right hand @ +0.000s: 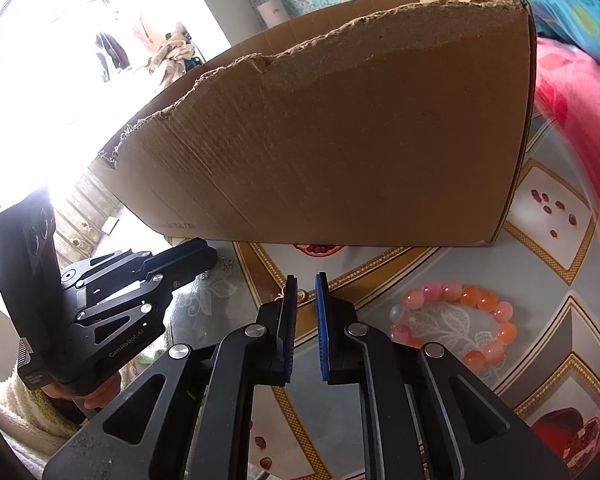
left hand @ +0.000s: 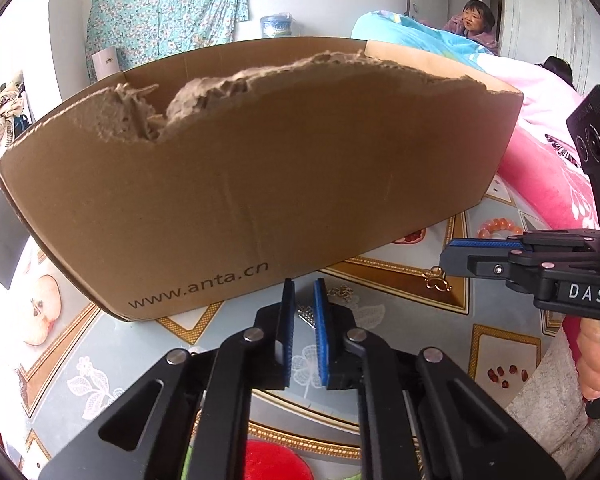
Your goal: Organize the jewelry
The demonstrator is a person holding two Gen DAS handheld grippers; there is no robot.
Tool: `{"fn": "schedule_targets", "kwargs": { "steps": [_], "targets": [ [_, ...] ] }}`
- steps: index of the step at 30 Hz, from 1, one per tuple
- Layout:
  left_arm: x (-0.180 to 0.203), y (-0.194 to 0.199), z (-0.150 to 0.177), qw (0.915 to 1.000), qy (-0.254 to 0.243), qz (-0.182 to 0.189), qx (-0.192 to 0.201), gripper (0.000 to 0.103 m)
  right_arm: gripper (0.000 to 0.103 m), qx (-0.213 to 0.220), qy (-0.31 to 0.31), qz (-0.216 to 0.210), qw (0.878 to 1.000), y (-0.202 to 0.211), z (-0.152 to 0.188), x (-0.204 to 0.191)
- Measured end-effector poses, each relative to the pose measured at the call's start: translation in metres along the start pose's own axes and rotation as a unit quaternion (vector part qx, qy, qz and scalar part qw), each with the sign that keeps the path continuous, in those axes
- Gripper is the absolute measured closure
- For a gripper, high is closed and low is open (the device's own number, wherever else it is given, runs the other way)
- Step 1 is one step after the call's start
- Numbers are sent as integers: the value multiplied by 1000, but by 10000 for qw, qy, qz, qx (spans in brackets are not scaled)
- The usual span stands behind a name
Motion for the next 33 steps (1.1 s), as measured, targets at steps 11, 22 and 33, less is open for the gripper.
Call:
{"fn": "schedule_targets", "kwargs": {
  "steps": [11, 22, 33],
  "targets": [
    [-23, 15, 13, 9931, 999, 619, -52, 103, 93, 155, 7, 39, 9999, 20, -2, 1],
    [-32, 36, 28, 9917, 1157, 565, 62, 103, 76, 250, 230, 218, 9992, 32, 2, -14],
    [-44, 34, 34, 9920, 1177, 440, 157, 103, 74, -50, 783, 263, 9966, -11, -9, -43]
  ]
}}
Point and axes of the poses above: each gripper's, at about its wrist camera, not at the fingertips, and y roughly against the way its jaws point, x to its right, z to its underside, the point moved 7 cm from there along -y, roughly the way its jaws point, and after that the axes turned 1 degree about z, right-handed, at the moved point
